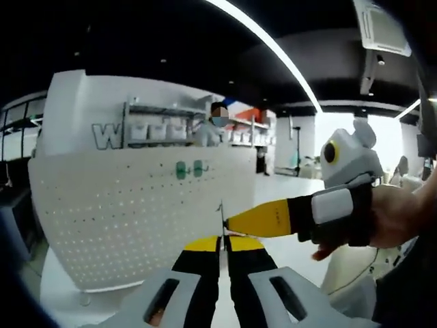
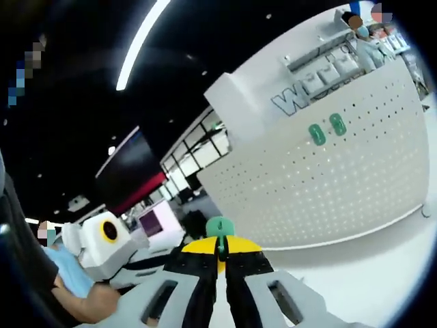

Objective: Insert the hook assembly into the mounting plate slot until the hook locks in place.

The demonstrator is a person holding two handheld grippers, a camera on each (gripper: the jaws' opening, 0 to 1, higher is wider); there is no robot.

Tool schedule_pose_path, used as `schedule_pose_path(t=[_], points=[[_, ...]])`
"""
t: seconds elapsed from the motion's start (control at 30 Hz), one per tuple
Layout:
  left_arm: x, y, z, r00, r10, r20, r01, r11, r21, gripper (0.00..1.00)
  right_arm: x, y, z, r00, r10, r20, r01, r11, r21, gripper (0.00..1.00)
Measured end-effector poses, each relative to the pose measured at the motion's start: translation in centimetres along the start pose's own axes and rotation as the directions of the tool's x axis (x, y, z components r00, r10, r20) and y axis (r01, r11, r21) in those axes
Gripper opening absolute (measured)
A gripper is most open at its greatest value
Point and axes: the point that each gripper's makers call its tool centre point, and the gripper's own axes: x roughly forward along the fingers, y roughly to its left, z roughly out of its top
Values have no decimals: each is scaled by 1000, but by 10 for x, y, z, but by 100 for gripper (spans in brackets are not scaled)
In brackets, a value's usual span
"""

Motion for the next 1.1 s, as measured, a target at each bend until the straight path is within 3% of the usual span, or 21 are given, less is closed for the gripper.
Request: schedule_pose_path(t=[0.27, 0.43, 0.53, 0.83, 1.0, 1.1], points=[[2, -1, -7, 999, -31, -44, 32, 999, 19, 8, -1, -2, -3, 999, -22, -25, 20, 996, -86, 0], [3, -8, -11, 996, -67, -61, 65, 997, -32, 26, -1, -5, 1, 998, -41, -36, 34, 983, -180, 0], [4, -14, -12, 994, -84, -62, 83, 996, -21, 32, -2, -8, 2, 998, -48, -43, 39, 979, -199, 0], [4, -21, -12, 992, -108, -63, 106, 993, -45, 66, -6, -19, -2, 994, -79, -69, 58, 963, -265, 0], [1, -22, -13, 990, -121, -73, 117, 991, -58, 71, -7, -21, -3, 993, -85, -85, 55, 951, -304, 0], [1, -24, -16, 988, -129, -87, 125, 991, -55, 80, -8, -23, -2, 993, -84, -83, 56, 953, -297, 0]])
